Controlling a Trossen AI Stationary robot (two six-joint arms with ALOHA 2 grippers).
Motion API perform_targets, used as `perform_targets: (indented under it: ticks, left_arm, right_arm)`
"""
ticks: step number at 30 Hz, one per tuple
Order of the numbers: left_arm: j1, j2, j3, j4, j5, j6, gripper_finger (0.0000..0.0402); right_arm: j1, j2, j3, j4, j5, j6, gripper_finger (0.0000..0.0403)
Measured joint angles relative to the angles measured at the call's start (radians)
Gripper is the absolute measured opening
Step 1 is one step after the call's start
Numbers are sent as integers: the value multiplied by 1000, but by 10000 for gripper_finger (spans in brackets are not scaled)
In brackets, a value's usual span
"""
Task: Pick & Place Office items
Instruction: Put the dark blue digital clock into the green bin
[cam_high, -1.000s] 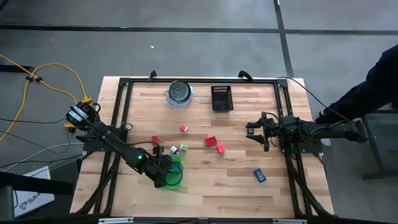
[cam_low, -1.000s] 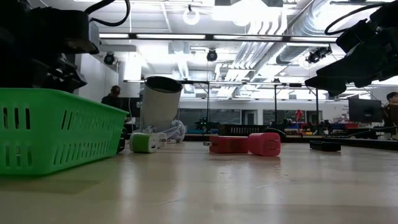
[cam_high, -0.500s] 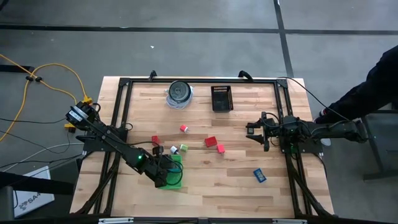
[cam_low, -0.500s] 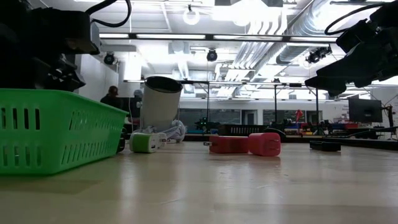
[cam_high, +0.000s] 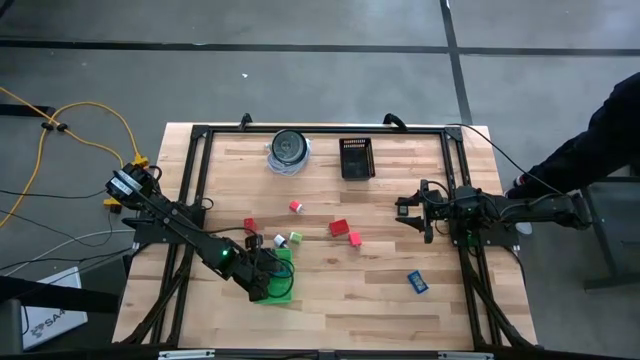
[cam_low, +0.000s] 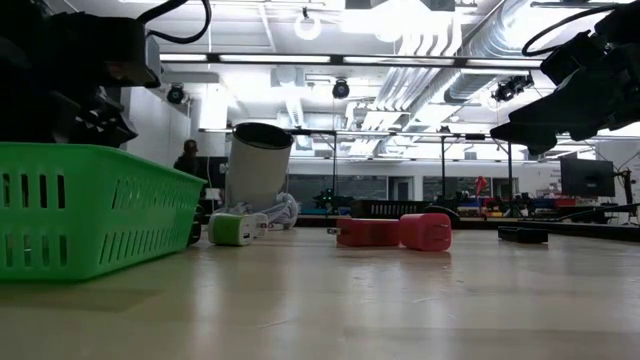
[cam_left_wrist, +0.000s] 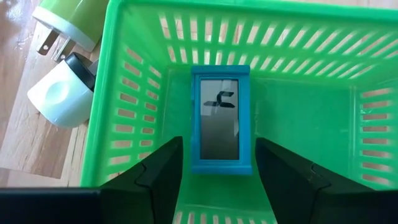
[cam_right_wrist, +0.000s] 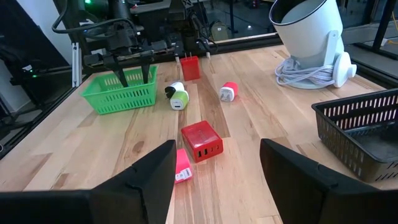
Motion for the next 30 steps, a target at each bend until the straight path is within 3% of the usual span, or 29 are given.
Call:
perform_targets:
  ticks: [17,30]
  left_arm:
    - [0,-5,0,16,-1,28,195]
    - [0,-105,1,29,-26,83,195]
  right_arm:
    - [0,0,0,0,0,0,219]
    - [0,0,0,0,0,0,219]
